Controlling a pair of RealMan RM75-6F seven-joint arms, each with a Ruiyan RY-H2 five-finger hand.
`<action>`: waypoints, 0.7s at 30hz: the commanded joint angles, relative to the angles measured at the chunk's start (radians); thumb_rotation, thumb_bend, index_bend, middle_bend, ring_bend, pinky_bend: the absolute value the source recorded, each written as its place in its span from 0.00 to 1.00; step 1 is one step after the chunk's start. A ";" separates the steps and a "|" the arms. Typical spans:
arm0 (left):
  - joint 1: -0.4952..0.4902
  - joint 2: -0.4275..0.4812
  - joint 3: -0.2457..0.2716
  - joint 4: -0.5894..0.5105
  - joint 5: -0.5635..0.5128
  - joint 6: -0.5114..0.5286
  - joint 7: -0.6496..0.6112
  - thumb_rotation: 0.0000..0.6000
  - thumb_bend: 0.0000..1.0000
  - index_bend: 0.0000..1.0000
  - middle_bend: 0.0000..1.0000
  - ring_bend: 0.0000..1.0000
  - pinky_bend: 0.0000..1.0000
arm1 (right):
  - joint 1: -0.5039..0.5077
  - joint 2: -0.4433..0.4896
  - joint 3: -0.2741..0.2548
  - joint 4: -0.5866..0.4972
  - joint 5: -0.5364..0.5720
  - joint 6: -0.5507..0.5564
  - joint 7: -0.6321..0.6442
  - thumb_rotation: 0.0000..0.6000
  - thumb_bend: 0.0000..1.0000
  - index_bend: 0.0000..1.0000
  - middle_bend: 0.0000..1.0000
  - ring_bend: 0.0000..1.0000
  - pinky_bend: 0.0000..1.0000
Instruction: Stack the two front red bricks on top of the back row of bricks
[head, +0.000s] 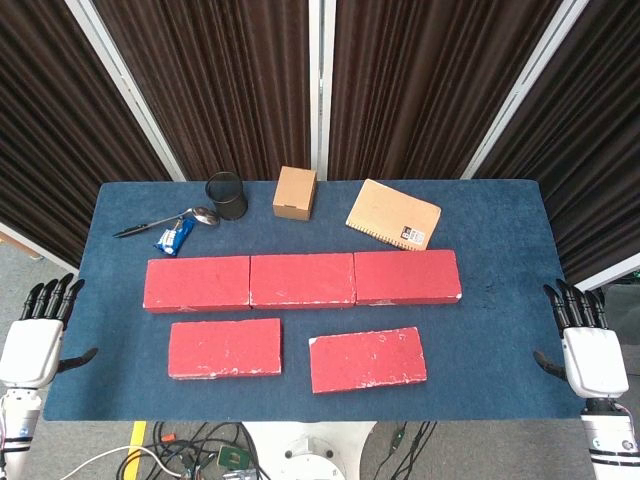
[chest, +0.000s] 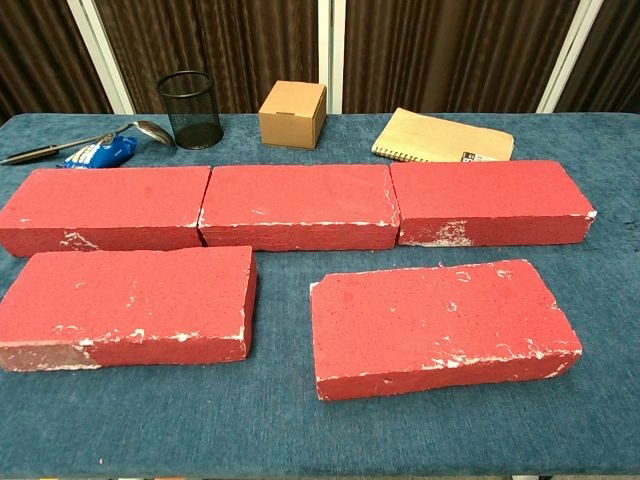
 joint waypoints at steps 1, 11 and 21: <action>0.000 0.001 0.000 0.000 -0.003 -0.003 -0.003 1.00 0.00 0.03 0.00 0.00 0.00 | 0.000 0.002 0.002 -0.002 -0.001 0.003 -0.001 1.00 0.07 0.00 0.00 0.00 0.00; -0.009 0.004 0.006 -0.011 0.003 -0.022 -0.021 1.00 0.00 0.03 0.00 0.00 0.00 | -0.004 0.012 0.006 -0.015 0.000 0.013 0.003 1.00 0.07 0.00 0.00 0.00 0.00; -0.068 0.030 0.079 -0.143 0.070 -0.175 -0.080 1.00 0.00 0.03 0.00 0.00 0.00 | 0.005 0.020 0.007 0.005 -0.006 0.003 0.009 1.00 0.07 0.00 0.00 0.00 0.00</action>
